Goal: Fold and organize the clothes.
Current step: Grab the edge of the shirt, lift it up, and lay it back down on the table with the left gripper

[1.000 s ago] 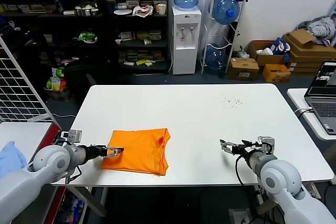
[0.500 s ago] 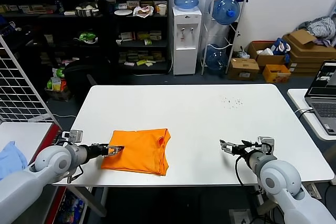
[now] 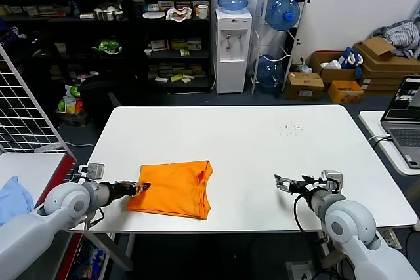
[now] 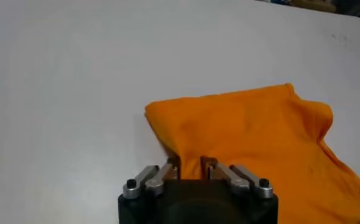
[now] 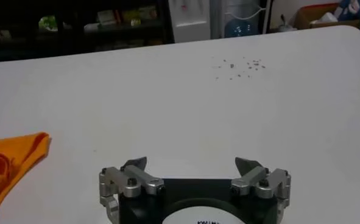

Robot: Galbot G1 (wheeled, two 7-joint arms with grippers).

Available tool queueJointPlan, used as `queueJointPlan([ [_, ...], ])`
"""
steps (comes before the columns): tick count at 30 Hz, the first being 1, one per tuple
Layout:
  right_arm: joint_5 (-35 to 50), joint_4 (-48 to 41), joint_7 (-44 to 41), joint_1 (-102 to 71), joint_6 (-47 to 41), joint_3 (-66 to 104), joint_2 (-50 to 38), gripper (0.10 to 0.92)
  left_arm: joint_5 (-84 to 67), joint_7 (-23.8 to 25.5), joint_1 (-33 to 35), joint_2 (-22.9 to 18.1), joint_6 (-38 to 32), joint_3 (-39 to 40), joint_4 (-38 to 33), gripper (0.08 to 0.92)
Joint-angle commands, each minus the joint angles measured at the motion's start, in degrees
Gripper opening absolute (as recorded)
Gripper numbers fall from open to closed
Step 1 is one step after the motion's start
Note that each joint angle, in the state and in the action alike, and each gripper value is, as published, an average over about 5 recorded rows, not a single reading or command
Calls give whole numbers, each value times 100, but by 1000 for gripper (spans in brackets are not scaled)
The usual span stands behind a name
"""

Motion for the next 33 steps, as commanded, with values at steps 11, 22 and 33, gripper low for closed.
queueJointPlan([
  [11,-15,-62,6,41,29,-22,23,921,-177,-687,156,-82,-30,-720,-732,93],
  [22,-130,-23,-32,190,123,-124,-4,921,-192,-1575,402,726,9,-1191,-1788,93],
  [33,-807,546,-256,72,400,178,-198,921,-341,-1813,545,1660,0,-1424,-1267,93],
])
